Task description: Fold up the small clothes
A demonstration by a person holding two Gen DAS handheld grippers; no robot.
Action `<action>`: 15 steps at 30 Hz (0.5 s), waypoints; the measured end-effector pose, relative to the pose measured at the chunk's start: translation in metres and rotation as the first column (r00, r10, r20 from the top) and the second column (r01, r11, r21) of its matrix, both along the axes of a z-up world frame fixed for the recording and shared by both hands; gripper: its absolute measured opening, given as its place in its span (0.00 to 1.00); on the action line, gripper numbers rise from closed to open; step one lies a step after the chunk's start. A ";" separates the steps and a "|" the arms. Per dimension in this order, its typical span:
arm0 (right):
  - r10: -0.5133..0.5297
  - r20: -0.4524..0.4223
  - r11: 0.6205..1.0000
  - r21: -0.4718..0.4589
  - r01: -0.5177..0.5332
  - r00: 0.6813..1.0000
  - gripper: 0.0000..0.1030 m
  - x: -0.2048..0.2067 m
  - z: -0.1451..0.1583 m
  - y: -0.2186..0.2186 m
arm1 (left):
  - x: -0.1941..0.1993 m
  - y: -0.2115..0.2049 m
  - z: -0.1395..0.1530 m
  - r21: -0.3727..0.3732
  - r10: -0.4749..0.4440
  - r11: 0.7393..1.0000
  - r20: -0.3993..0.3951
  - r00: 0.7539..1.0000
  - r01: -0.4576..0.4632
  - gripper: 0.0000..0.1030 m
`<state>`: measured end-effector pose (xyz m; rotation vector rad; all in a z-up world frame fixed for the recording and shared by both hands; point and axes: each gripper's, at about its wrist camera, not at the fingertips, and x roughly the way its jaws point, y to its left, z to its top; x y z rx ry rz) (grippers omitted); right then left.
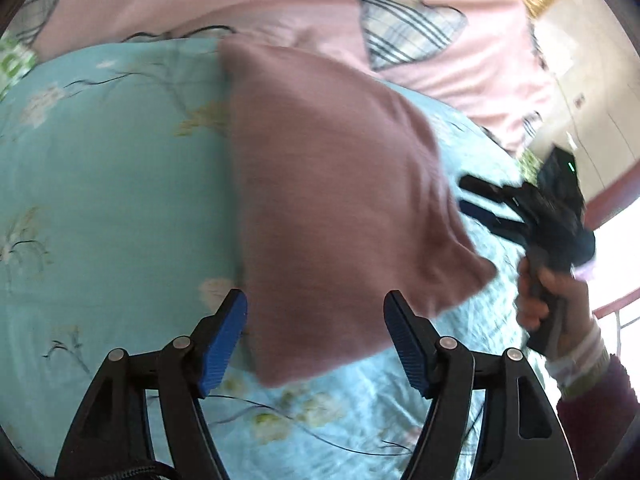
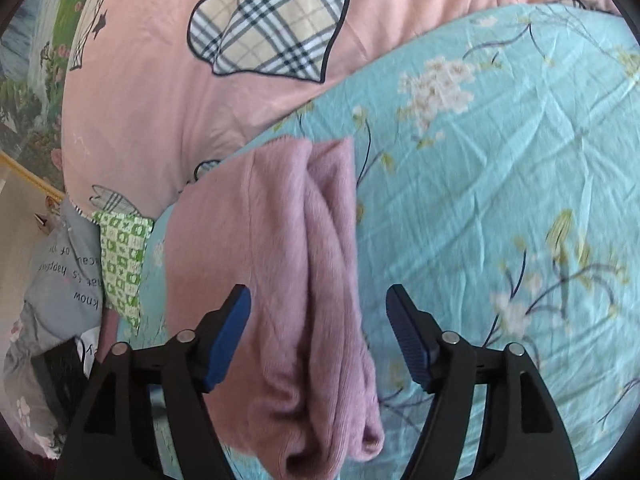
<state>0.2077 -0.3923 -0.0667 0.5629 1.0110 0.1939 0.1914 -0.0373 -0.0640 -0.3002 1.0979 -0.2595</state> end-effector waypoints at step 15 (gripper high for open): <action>0.091 -0.016 0.996 0.015 -0.091 0.996 0.74 0.027 -0.017 0.010 | 0.077 0.028 -0.050 -0.166 0.072 0.982 -0.110 0.991 -0.090 0.76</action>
